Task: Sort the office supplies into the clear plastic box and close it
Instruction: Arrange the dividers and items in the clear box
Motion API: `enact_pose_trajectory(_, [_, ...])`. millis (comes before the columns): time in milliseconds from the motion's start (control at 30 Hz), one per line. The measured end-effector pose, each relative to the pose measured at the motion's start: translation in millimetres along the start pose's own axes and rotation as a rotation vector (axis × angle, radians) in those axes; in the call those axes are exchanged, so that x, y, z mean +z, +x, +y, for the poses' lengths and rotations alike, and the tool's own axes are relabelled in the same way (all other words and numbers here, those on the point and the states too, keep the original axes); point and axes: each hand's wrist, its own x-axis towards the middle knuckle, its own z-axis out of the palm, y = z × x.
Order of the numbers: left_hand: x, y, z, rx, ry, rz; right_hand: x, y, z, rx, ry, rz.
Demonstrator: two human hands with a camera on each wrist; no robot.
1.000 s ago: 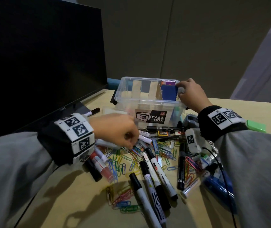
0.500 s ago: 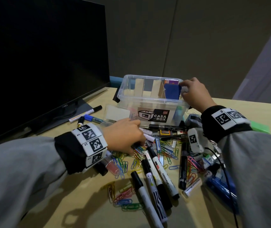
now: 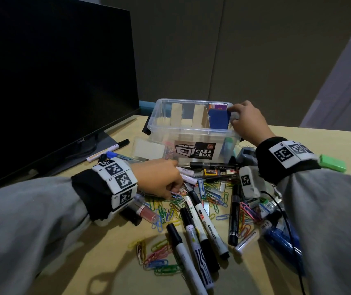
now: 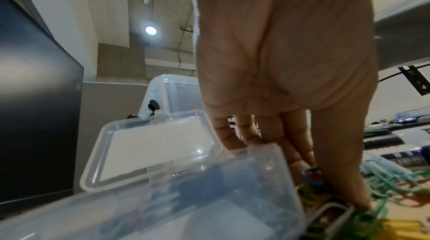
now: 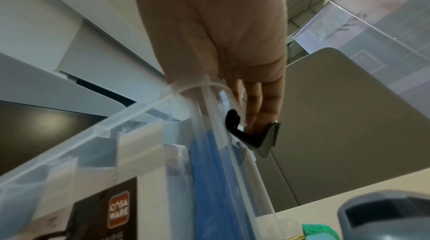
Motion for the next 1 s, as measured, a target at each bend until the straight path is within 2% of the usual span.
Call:
enact_pose_trajectory(100, [0,1,-6,-0.004,-0.092,0.047,0,0,0,0.004,0.004,-0.004])
enact_pose_trajectory(267, [-9,-1,-13,0.028,-0.432,0.204,0,1,0,0.002,0.006,-0.012])
enact_pose_trajectory(400, [-23,-6,-13,-0.002,-0.755,0.273,0,0,0,0.004,0.009,-0.013])
enact_pose_trajectory(567, [-39,-8,-19,-0.015,-1.004,0.423,-2,0,0,0.001,0.002,-0.020])
enact_pose_trajectory(700, [-59,-9,-32,-0.072,-1.041,0.575,-2,-1,0,-0.001,0.008,-0.023])
enact_pose_trajectory(900, [-94,-4,-66,-0.165,-0.989,0.763,-1,1,2,-0.004,0.002,-0.019])
enact_pose_trajectory(1000, [-100,6,-78,-0.253,-0.919,0.842,1,2,3,-0.002,0.012,-0.018])
